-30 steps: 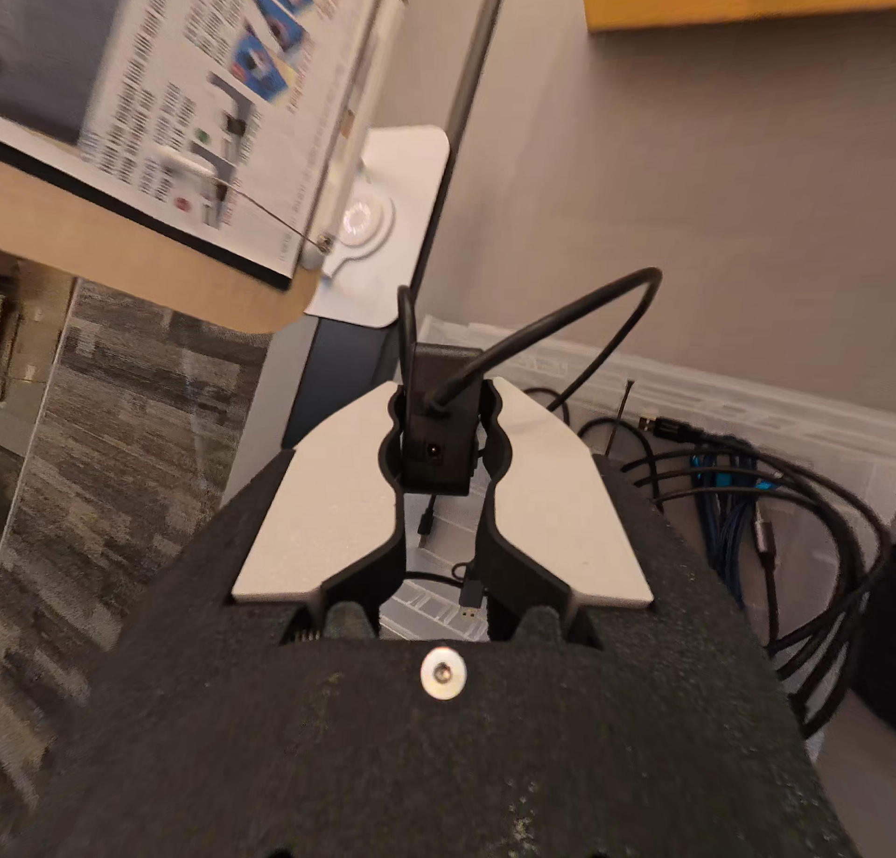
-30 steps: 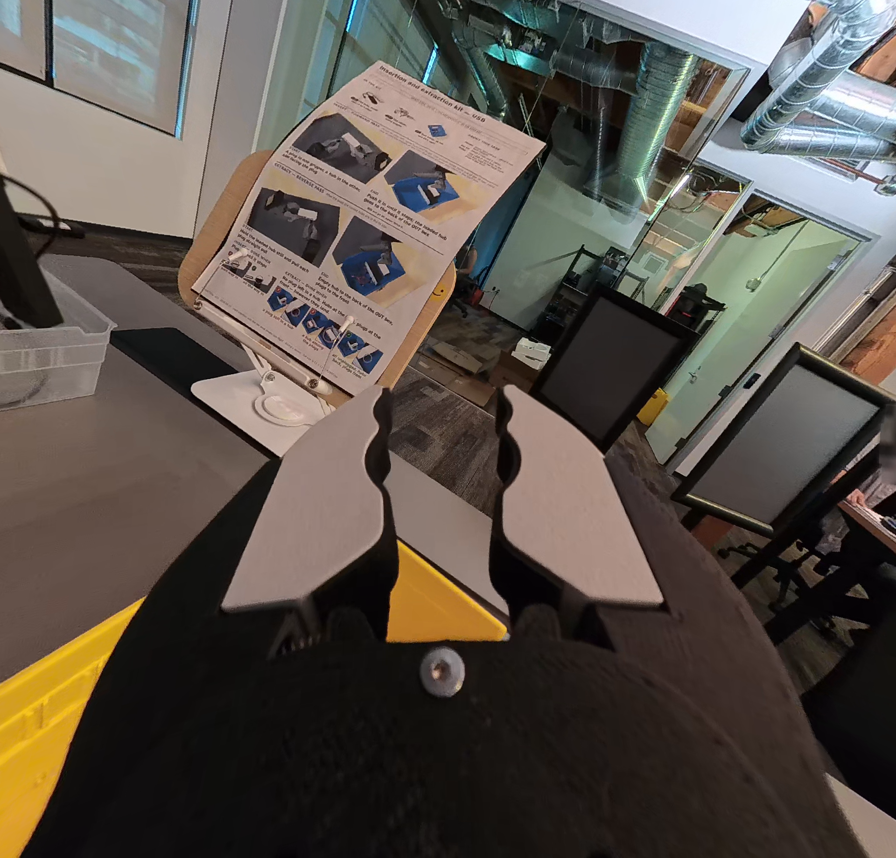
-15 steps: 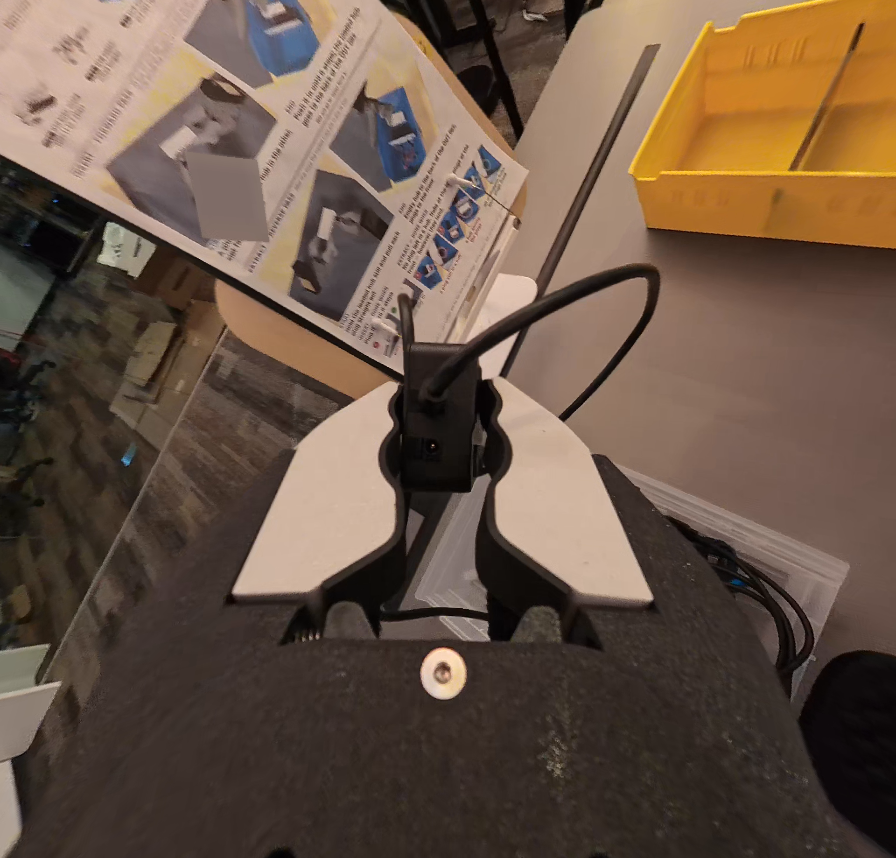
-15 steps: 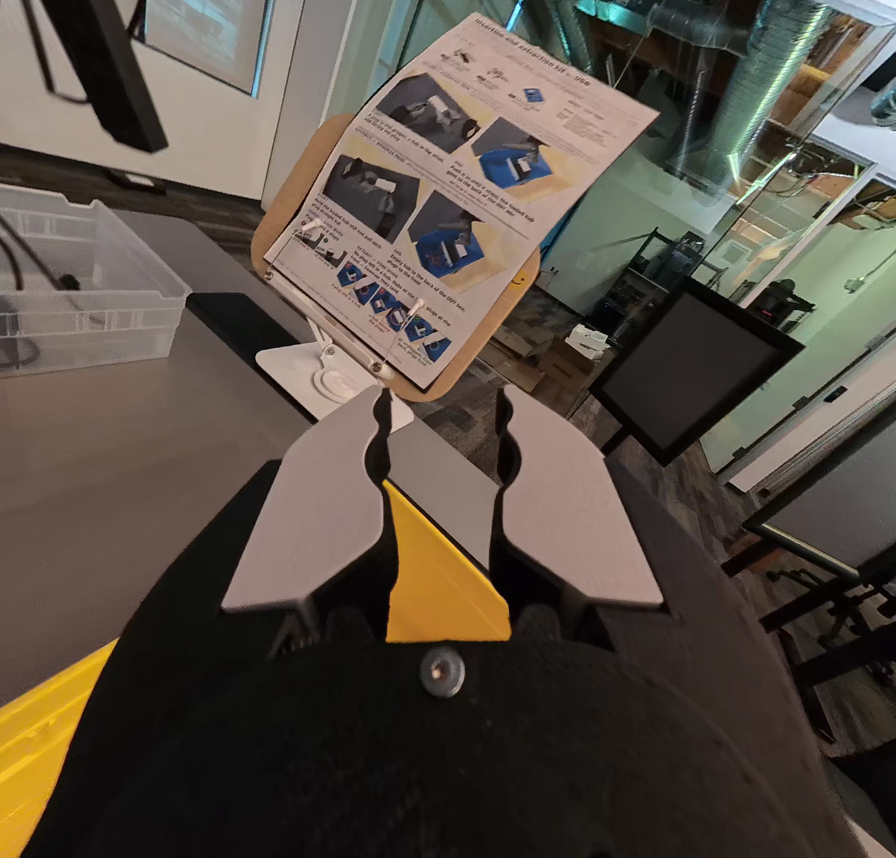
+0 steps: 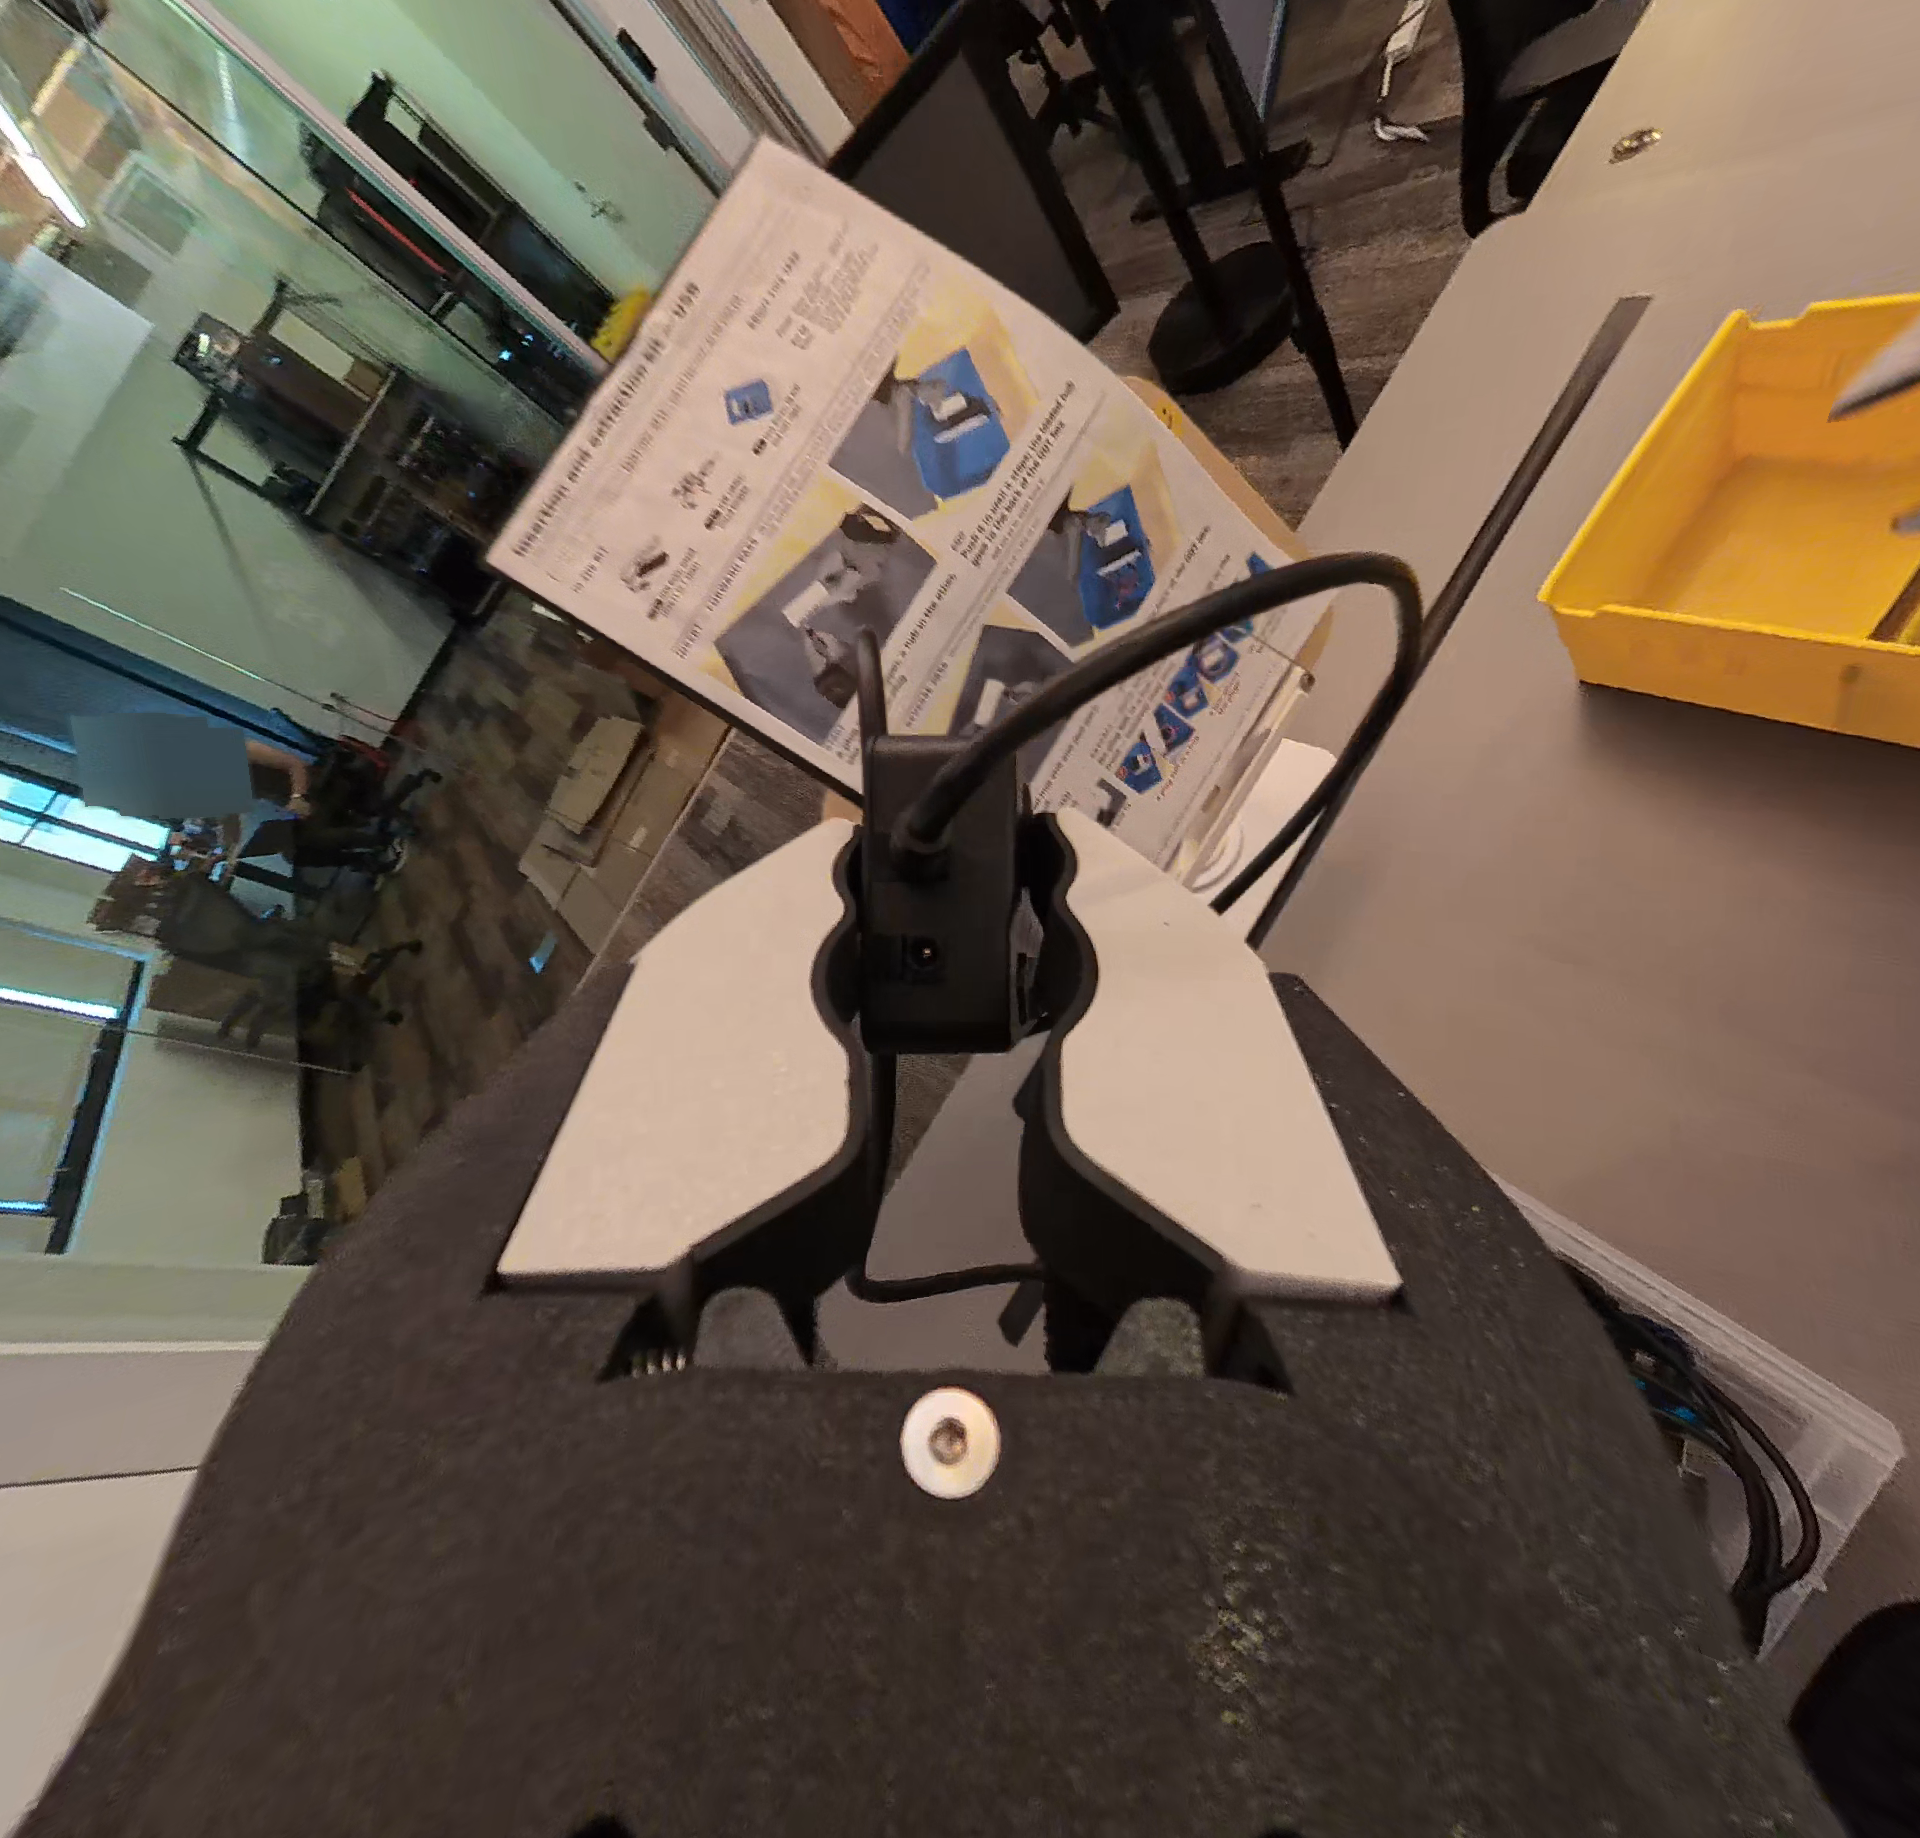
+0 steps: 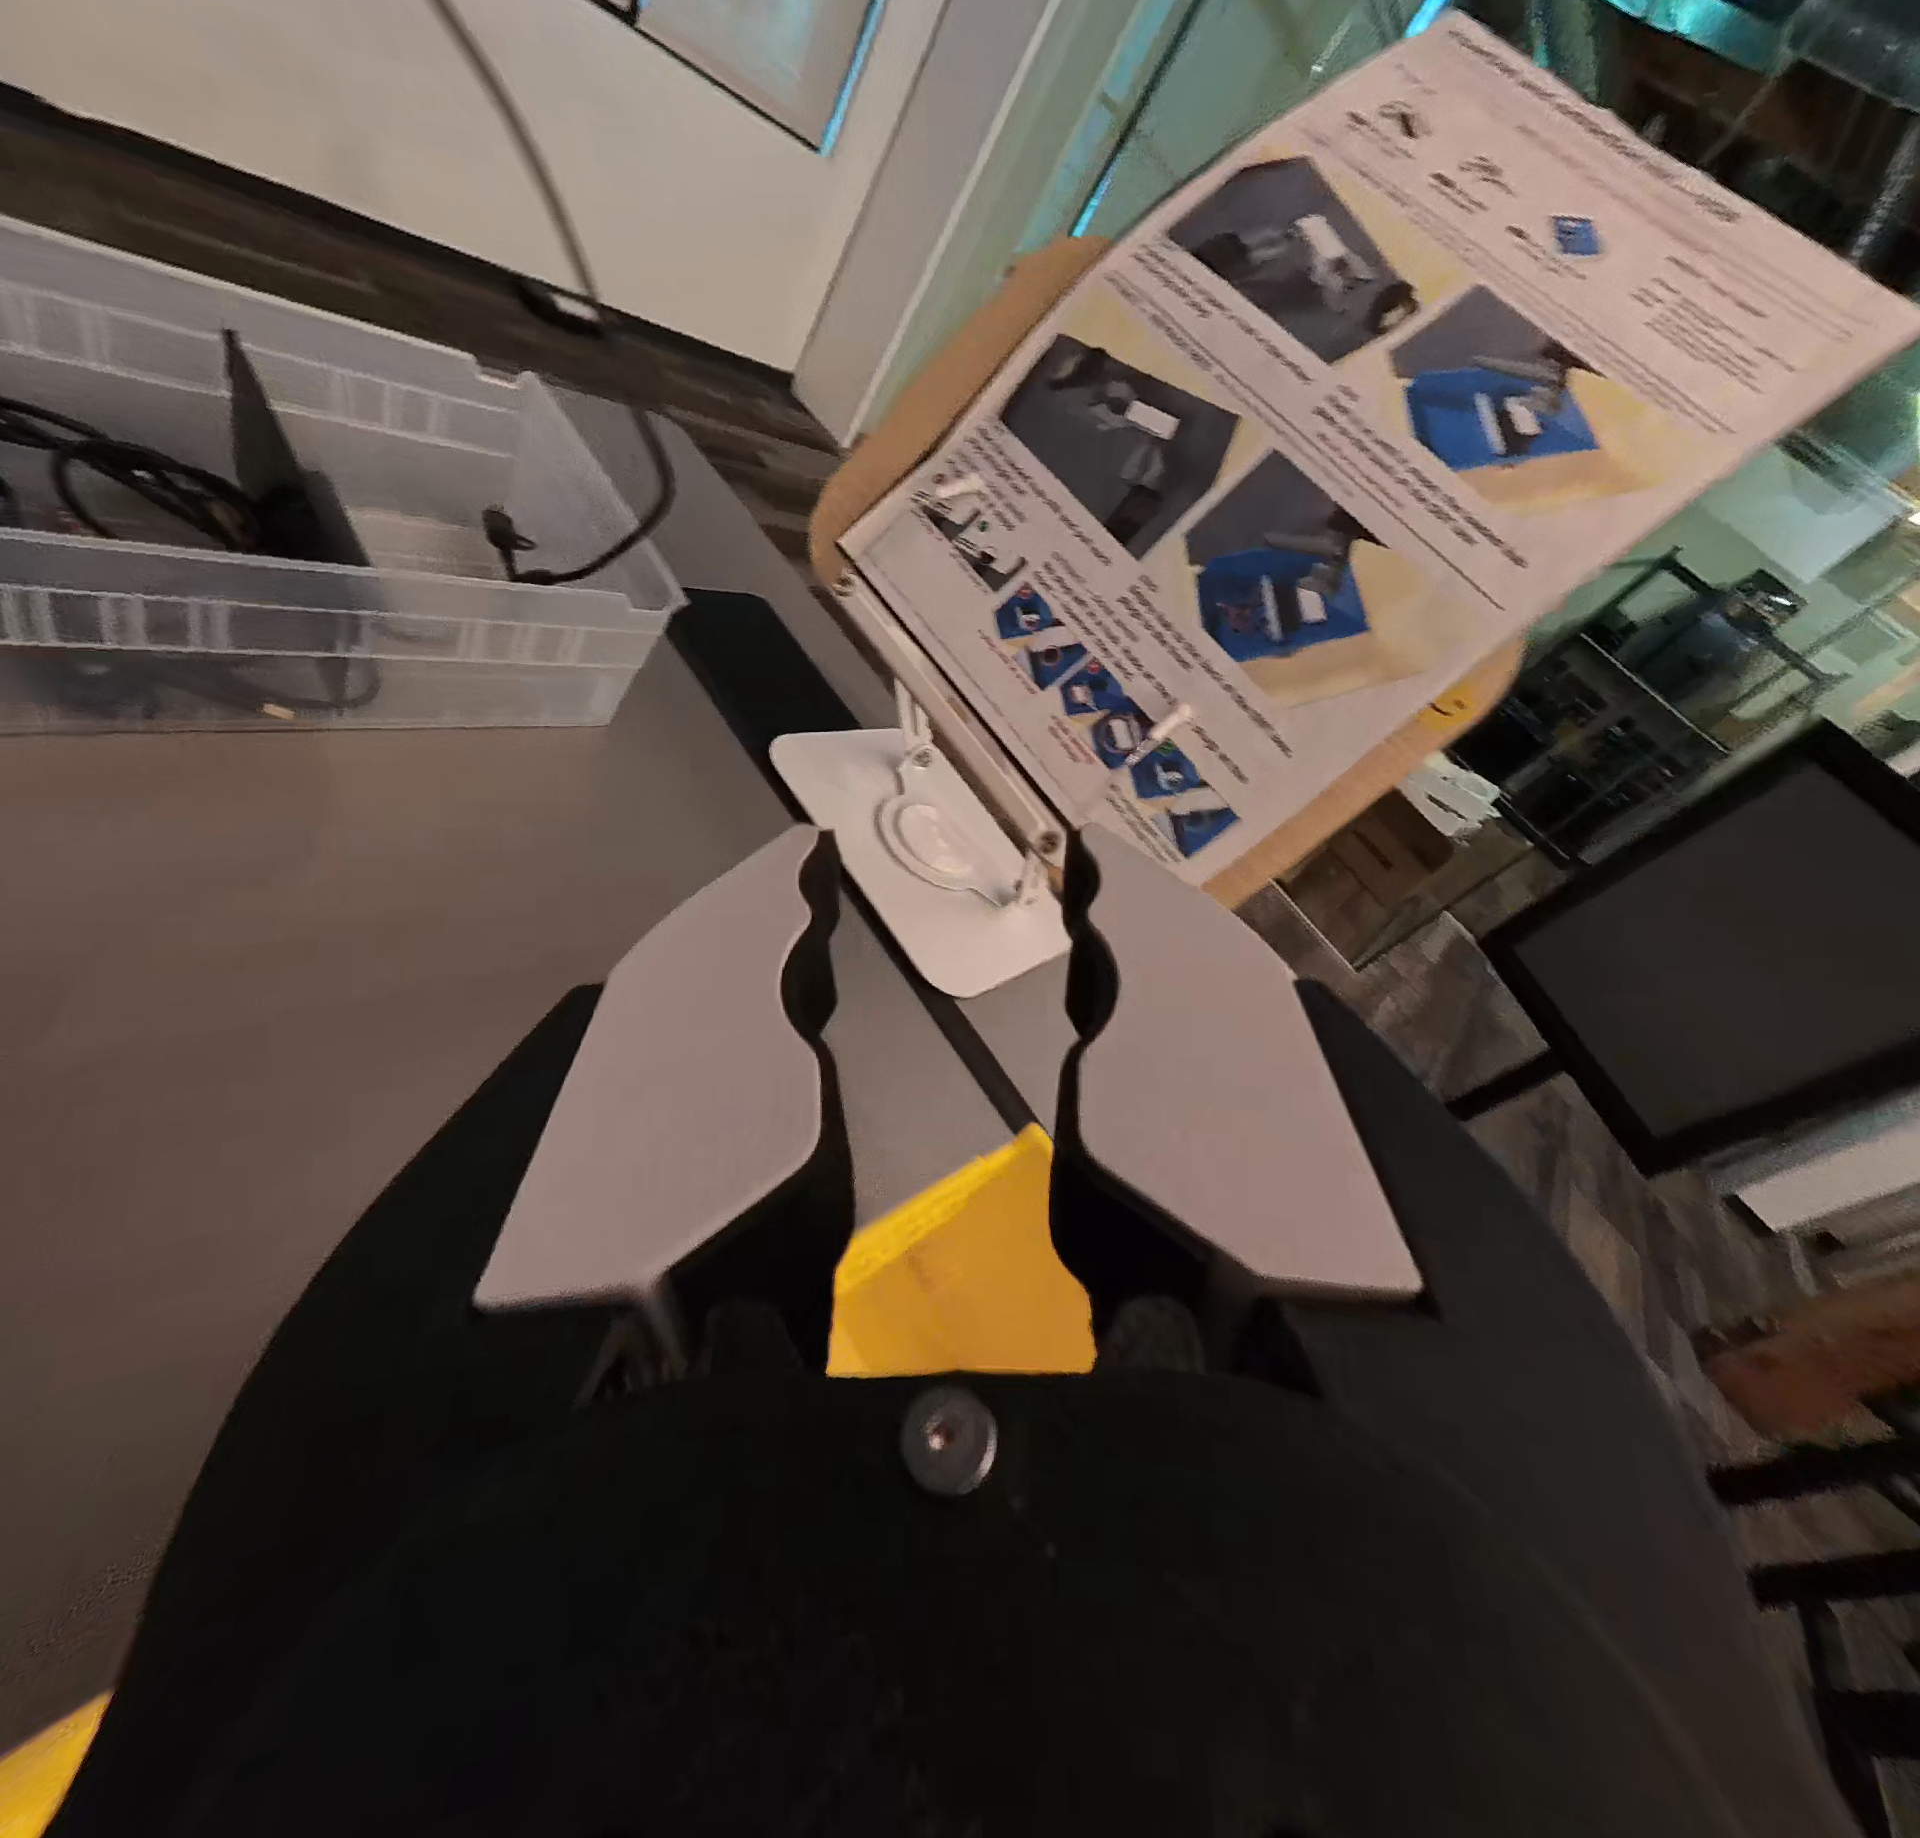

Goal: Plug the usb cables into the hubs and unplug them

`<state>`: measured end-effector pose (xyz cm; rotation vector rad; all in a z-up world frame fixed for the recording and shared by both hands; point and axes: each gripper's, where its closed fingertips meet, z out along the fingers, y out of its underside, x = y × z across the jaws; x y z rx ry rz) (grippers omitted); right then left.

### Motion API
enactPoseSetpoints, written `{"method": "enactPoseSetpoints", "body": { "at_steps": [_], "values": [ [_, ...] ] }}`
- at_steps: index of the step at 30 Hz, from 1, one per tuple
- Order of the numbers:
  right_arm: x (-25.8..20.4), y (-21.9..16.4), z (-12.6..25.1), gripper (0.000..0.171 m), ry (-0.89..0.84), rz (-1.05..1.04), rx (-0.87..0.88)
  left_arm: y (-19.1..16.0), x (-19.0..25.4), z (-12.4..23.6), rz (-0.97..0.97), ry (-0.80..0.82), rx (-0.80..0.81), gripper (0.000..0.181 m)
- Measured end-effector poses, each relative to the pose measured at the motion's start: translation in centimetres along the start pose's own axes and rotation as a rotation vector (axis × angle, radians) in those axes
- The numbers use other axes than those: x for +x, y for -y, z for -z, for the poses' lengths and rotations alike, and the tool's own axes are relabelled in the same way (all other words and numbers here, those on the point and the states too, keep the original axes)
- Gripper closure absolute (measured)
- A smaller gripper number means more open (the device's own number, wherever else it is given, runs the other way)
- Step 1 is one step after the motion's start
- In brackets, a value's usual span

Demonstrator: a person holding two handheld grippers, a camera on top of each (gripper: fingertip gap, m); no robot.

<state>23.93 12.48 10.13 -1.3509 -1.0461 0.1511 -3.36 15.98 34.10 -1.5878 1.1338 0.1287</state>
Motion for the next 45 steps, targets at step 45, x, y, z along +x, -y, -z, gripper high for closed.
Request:
{"method": "enactPoseSetpoints", "body": {
  "at_steps": [45],
  "values": [
    [-10.1, 1.3, -2.2, 0.165, 0.430, -0.194, -0.184, 6.5, 14.7, -3.5, 0.059, -0.350, -0.112, 0.152]
  ]
}}
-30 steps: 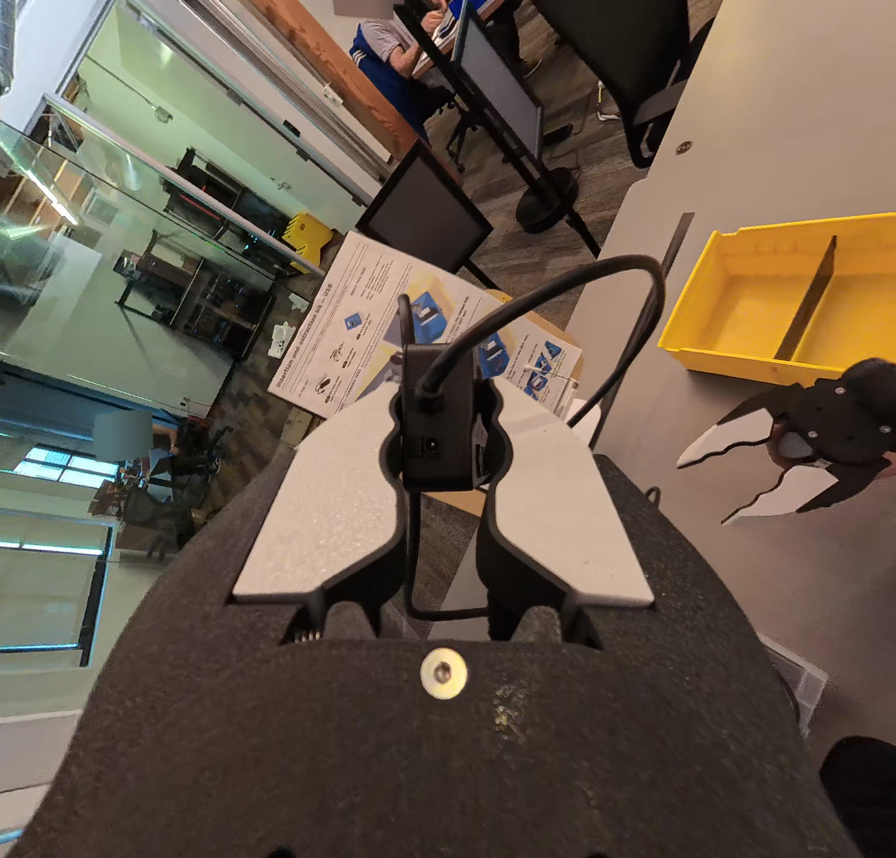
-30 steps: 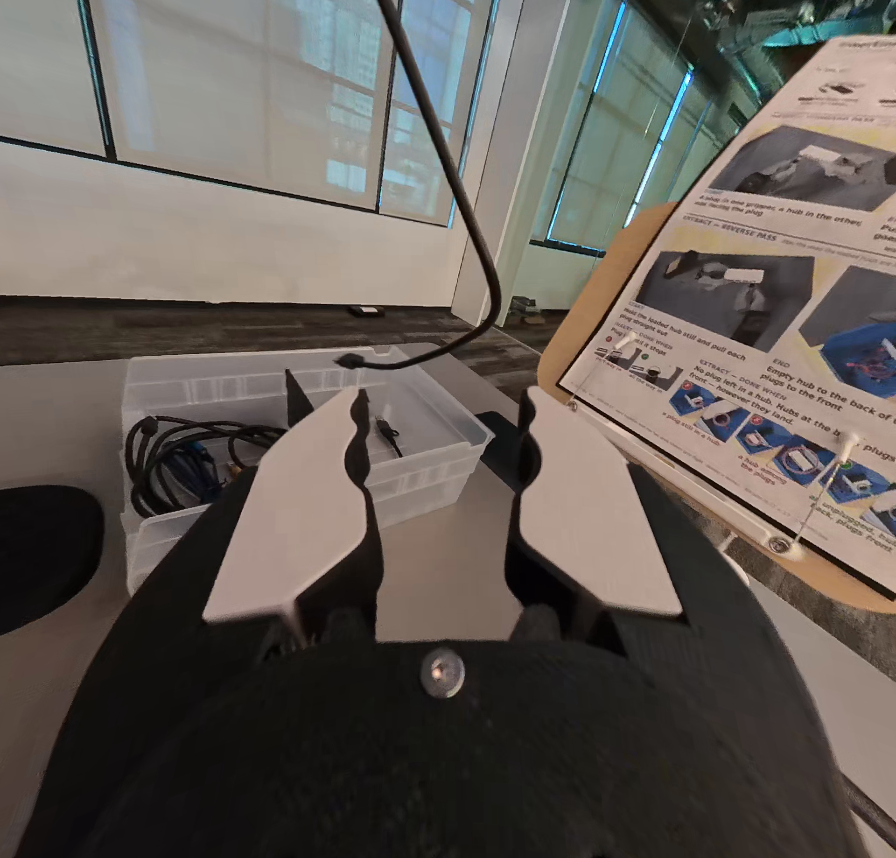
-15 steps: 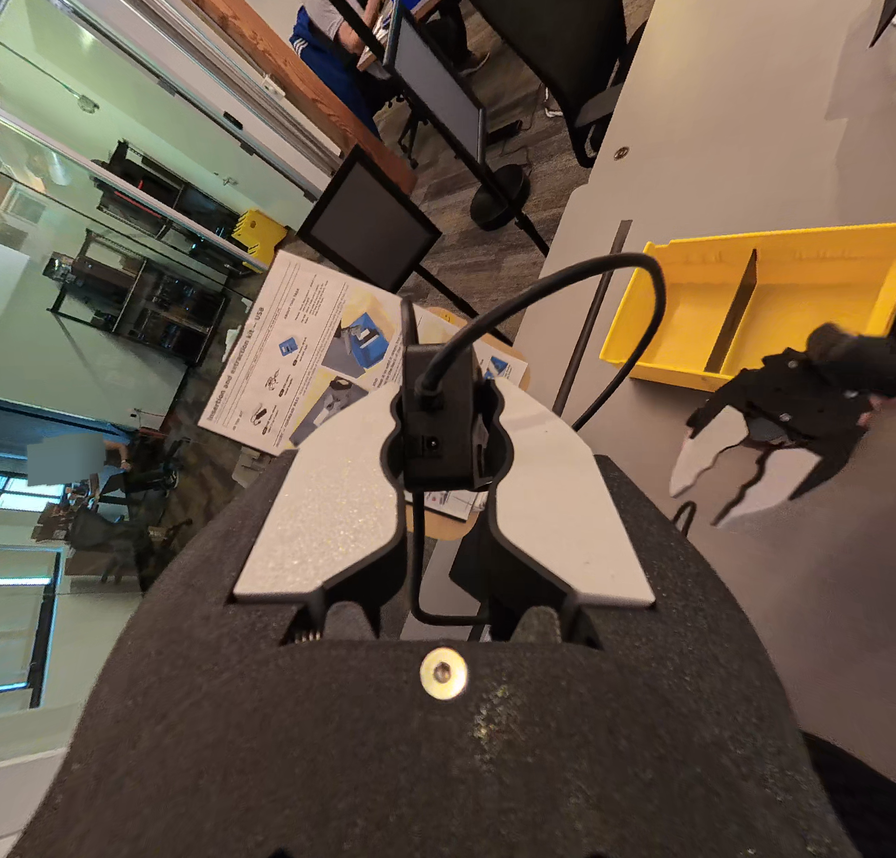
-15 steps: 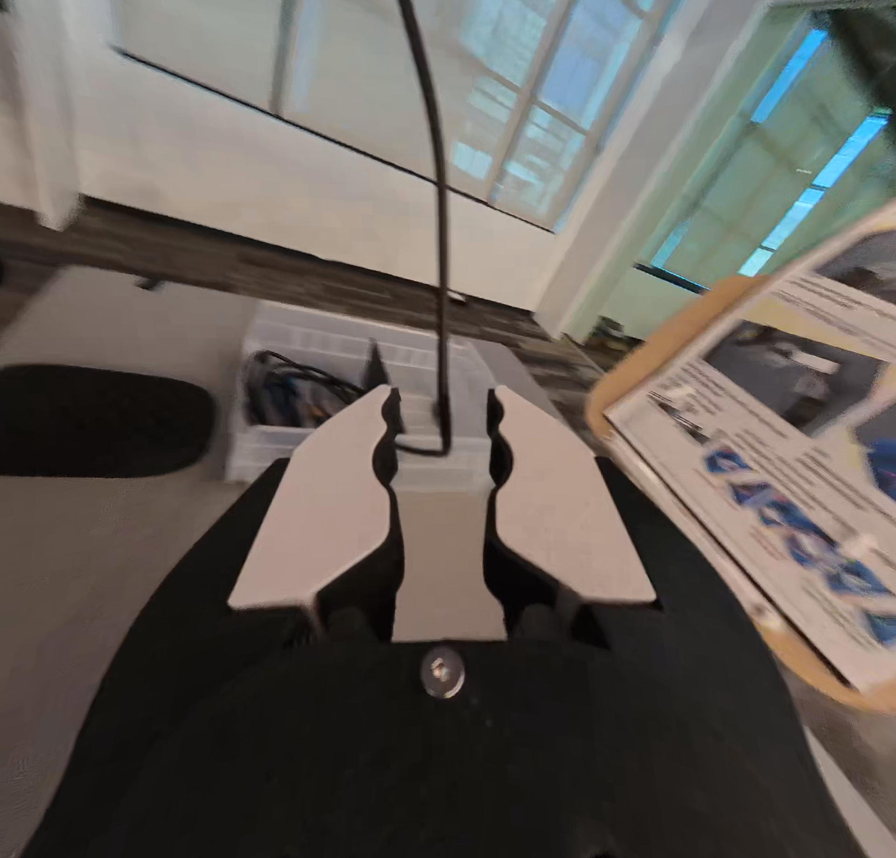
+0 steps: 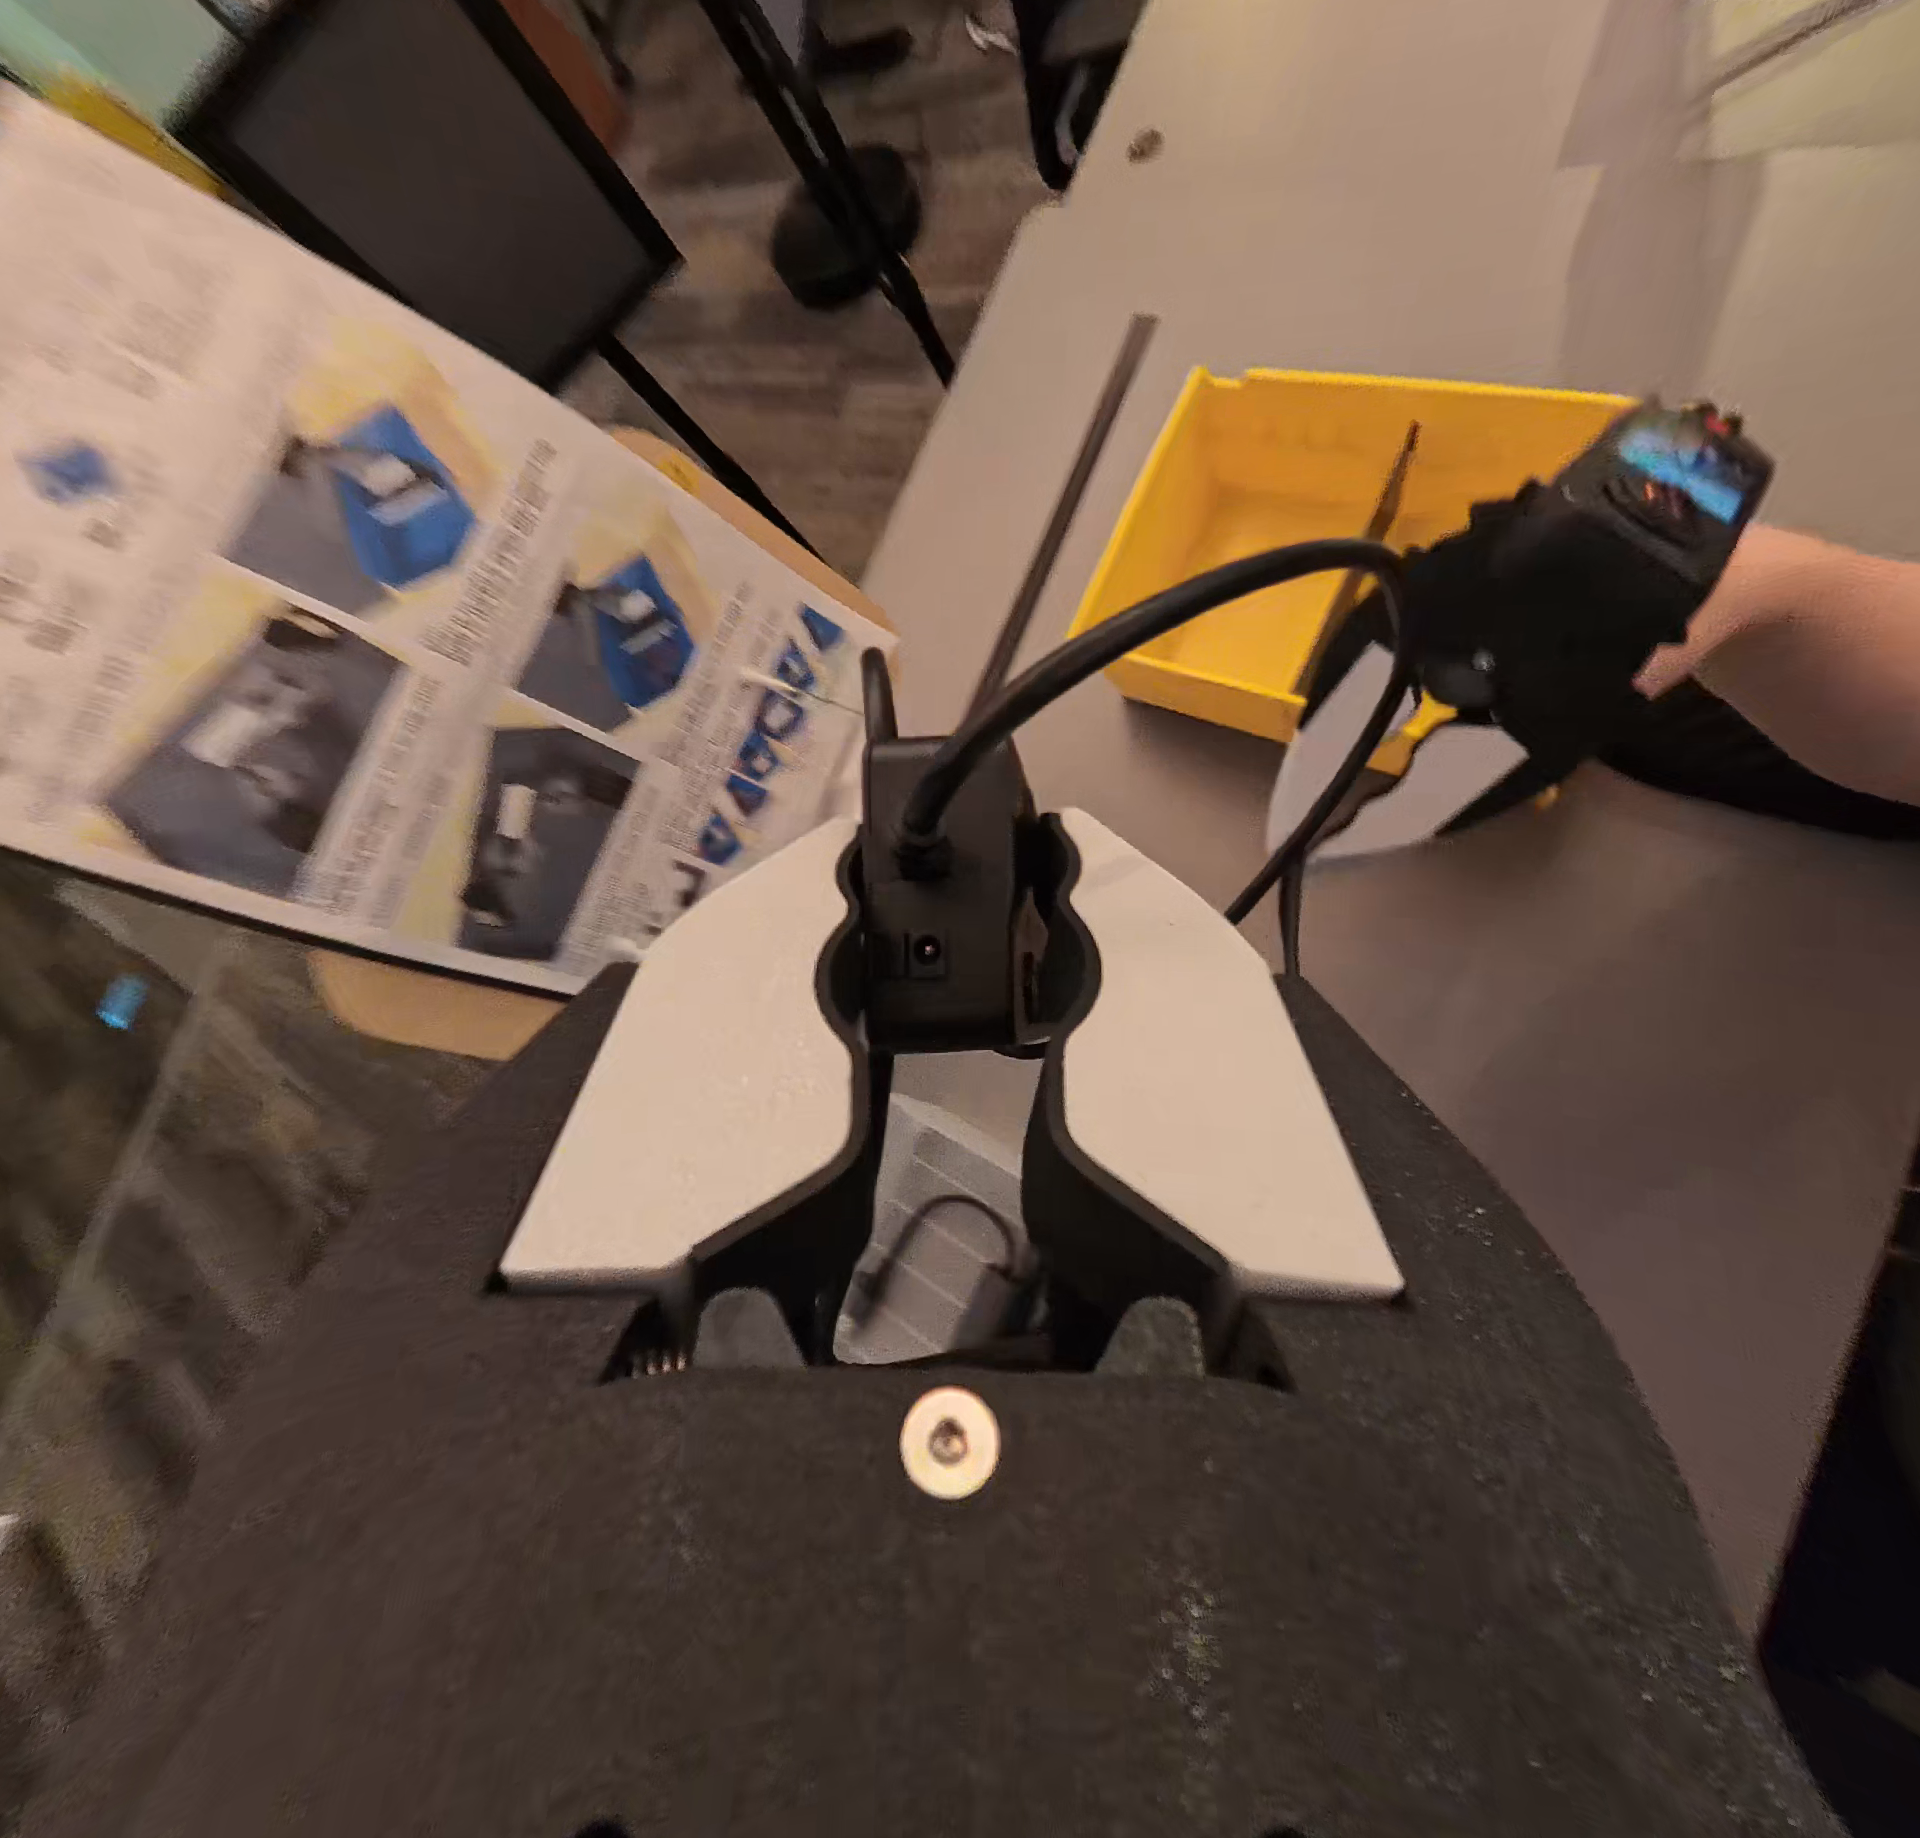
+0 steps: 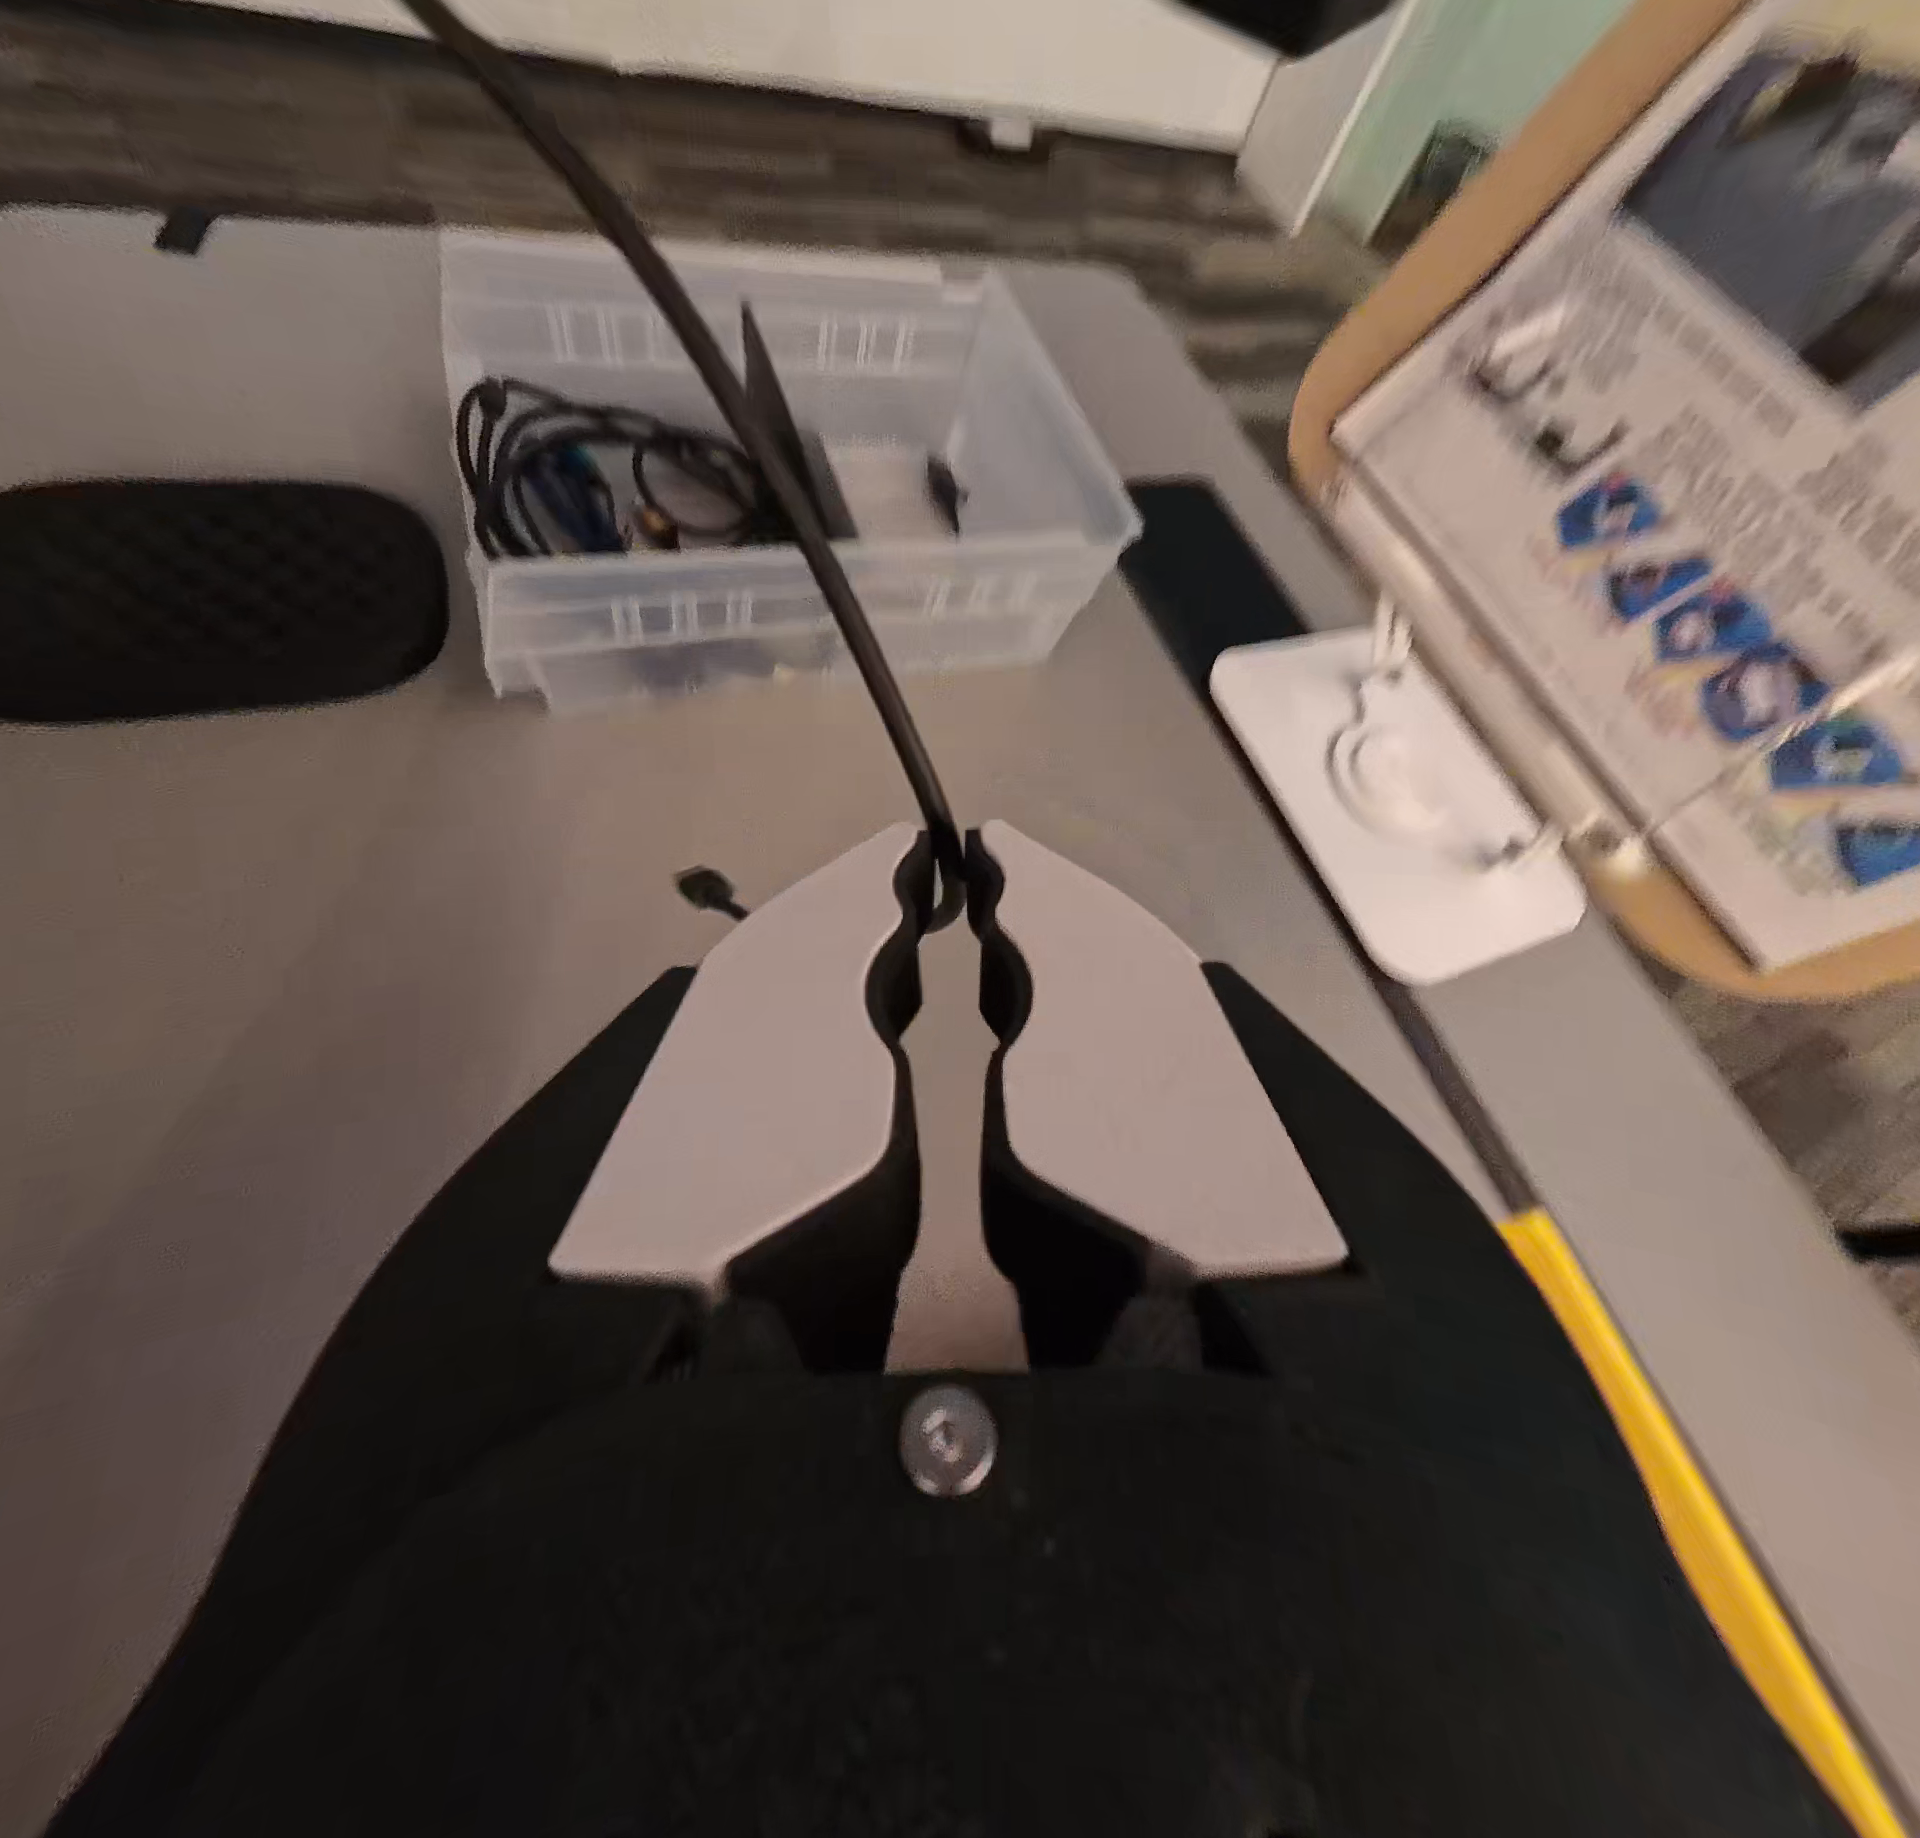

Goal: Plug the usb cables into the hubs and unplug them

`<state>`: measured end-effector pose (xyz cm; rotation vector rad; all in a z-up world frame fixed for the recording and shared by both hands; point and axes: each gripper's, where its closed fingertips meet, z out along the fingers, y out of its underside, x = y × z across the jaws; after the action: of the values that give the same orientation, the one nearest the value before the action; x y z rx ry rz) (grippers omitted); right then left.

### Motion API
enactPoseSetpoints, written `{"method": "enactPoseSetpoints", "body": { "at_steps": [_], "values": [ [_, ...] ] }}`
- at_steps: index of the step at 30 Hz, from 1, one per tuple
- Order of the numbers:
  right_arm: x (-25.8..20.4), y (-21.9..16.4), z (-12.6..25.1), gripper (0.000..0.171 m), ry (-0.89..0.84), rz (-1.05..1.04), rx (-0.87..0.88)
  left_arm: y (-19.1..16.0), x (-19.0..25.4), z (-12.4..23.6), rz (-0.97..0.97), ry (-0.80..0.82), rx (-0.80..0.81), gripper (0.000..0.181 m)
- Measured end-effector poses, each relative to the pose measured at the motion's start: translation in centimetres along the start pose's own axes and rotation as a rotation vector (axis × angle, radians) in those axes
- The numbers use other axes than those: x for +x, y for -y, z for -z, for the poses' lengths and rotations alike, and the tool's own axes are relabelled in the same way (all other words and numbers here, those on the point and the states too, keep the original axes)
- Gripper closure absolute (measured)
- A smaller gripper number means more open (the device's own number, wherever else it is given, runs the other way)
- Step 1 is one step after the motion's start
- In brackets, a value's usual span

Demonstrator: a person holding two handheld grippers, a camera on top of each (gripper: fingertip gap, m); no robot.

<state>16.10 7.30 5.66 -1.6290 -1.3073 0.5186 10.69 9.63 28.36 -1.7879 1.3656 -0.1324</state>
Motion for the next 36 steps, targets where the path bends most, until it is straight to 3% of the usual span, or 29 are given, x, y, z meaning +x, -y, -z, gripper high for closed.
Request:
{"method": "enactPoseSetpoints", "body": {
  "at_steps": [3, 8, 12, 16, 19, 28, 32, 34, 36],
  "values": [
    [0.9, -3.2, 0.0, 0.164, 0.016, -0.097, -0.130, -3.2, 1.4, -3.8, 0.094, -0.085, -0.031, 0.152],
    [1.2, -8.5, -3.7, 0.162, 0.099, -0.449, -0.300, -8.4, 3.6, -9.7, 0.293, -0.226, -0.032, 0.152],
    [0.8, -12.7, -5.2, 0.160, 0.138, -0.557, -0.497, -13.2, 6.3, -14.2, 0.319, -0.346, -0.085, 0.152],
    [4.5, -13.8, -4.4, 0.149, -0.048, -0.563, -0.490, -17.8, 8.9, -18.2, 0.247, -0.409, -0.171, 0.152],
    [5.8, -12.1, -3.5, 0.147, -0.063, -0.588, -0.371, -20.0, 10.4, -20.6, 0.251, -0.444, -0.242, 0.152],
    [3.7, -3.7, -2.9, 0.137, 0.136, -0.526, 0.021, -19.1, 10.4, -22.6, 0.340, -0.556, -0.195, 0.152],
    [3.5, -4.8, -4.2, 0.139, 0.087, -0.473, -0.057, -19.3, 9.7, -23.1, 0.407, -0.581, -0.199, 0.152],
    [3.3, -6.4, -4.8, 0.149, 0.083, -0.448, -0.143, -19.3, 9.5, -23.4, 0.421, -0.579, -0.186, 0.152],
    [3.3, -7.4, -5.2, 0.170, 0.088, -0.450, -0.191, -19.3, 9.4, -23.5, 0.419, -0.569, -0.161, 0.152]
  ]
}}
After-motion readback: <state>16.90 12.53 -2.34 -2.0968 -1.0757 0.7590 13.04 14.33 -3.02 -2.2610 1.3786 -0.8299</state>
